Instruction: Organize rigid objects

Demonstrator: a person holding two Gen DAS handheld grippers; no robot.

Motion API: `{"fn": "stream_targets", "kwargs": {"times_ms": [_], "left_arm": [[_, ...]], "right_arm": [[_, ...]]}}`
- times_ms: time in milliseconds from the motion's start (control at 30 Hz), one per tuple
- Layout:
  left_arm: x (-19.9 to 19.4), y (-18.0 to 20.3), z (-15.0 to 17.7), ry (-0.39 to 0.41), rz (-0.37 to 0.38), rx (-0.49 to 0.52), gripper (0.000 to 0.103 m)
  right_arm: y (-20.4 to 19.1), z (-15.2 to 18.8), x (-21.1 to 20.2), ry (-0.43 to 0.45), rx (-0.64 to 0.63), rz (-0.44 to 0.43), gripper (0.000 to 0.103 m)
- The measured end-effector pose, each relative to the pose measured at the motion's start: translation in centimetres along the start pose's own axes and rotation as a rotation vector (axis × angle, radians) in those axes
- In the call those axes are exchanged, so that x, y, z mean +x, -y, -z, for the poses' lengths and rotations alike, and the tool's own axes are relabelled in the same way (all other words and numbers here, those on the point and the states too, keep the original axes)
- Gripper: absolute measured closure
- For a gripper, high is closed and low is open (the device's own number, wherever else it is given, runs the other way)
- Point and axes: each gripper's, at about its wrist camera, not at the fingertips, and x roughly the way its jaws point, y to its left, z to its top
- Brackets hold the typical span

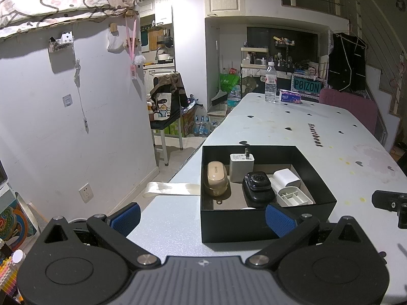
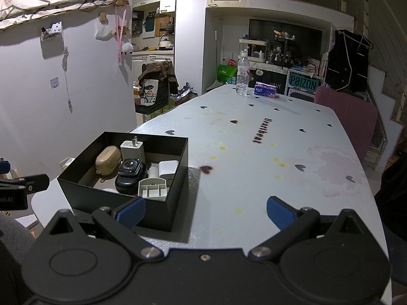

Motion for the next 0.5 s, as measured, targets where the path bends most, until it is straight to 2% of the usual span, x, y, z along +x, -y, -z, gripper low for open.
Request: {"fn": "stream_targets", "kwargs": {"times_ms": [500], "left_arm": [[0.22,0.23,0.21,-0.003,0.003,0.002,0.000]], "right_arm": [[-0.02,-0.05,-0.02,-0.001,-0.001,0.000,0.000]]}}
